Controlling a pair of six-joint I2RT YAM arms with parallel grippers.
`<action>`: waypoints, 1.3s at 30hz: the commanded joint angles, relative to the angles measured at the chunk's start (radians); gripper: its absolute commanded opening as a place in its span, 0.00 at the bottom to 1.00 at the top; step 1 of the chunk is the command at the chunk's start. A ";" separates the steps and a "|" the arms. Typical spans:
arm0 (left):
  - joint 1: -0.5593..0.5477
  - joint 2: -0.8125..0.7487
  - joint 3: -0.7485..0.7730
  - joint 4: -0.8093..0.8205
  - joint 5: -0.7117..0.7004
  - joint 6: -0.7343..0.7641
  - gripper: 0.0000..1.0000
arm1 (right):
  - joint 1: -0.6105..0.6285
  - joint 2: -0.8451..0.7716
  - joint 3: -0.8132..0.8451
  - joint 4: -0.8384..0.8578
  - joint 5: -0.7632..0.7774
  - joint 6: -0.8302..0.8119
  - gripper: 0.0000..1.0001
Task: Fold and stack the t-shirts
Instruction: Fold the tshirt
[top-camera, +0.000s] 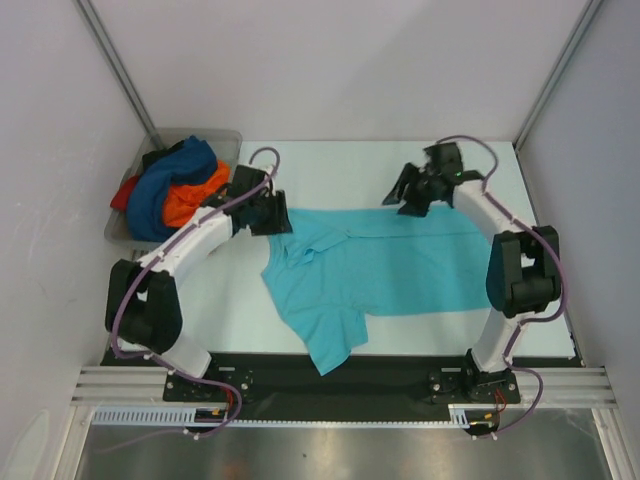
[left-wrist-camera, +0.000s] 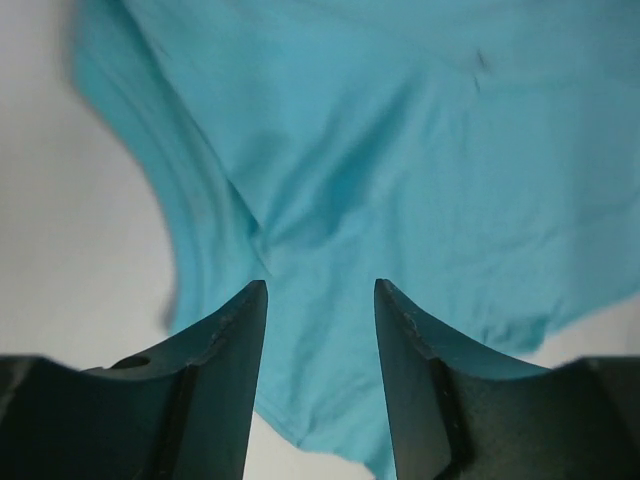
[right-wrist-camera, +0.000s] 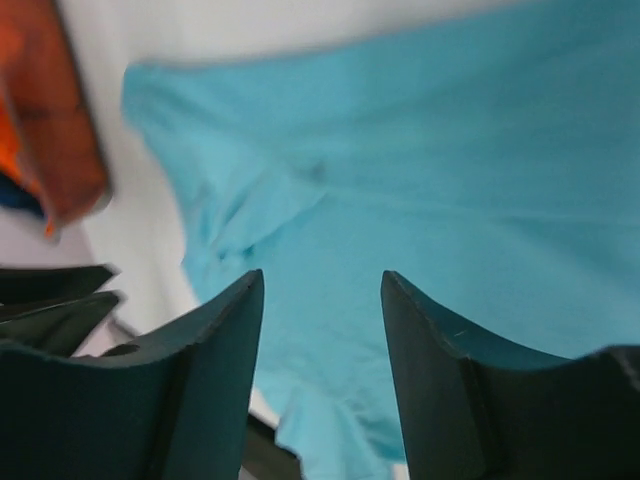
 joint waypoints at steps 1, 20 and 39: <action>-0.041 -0.038 -0.130 0.086 0.144 0.002 0.53 | 0.093 -0.072 -0.152 0.207 -0.172 0.152 0.55; -0.094 0.251 -0.012 0.040 0.034 0.053 0.56 | 0.417 0.101 -0.240 0.444 -0.160 0.402 0.25; -0.094 0.387 0.259 -0.068 -0.142 0.036 0.50 | 0.428 0.263 -0.093 0.361 -0.151 0.376 0.08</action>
